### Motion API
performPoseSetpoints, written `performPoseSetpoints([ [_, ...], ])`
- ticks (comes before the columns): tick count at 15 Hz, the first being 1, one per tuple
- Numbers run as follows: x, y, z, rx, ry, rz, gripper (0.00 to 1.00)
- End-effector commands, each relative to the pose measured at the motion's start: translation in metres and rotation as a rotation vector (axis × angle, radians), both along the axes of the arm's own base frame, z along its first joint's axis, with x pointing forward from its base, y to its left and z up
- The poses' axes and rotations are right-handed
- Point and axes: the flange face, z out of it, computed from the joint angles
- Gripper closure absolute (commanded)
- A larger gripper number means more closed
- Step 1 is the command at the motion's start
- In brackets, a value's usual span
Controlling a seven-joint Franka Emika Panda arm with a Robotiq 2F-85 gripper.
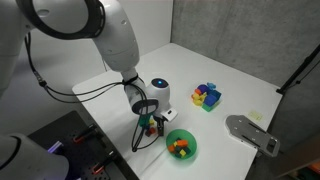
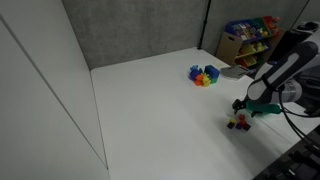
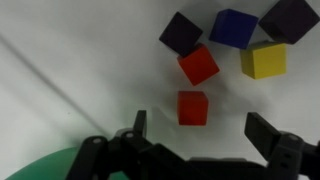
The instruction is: Put the small orange block in the green bowl
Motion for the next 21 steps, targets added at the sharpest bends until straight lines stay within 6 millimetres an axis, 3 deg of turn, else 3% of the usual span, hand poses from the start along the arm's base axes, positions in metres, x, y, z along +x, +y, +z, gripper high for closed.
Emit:
performPoseSetpoints([
  [1,0.005,0.001,-0.013,0.002,-0.007,0.004,0.00],
  [2,0.005,0.001,-0.016,0.000,-0.006,0.005,0.24],
  [4,0.004,0.001,-0.019,-0.005,-0.009,0.009,0.31],
  [8,0.004,0.002,-0.014,-0.012,-0.030,0.019,0.65],
  [12,0.006,0.007,0.017,0.010,-0.047,0.040,0.95],
  [13,0.007,0.007,0.030,0.016,-0.055,0.047,0.90],
  [16,0.009,-0.001,0.067,-0.005,-0.075,0.043,0.90],
  [21,-0.005,-0.050,0.112,-0.053,-0.071,-0.033,0.90],
])
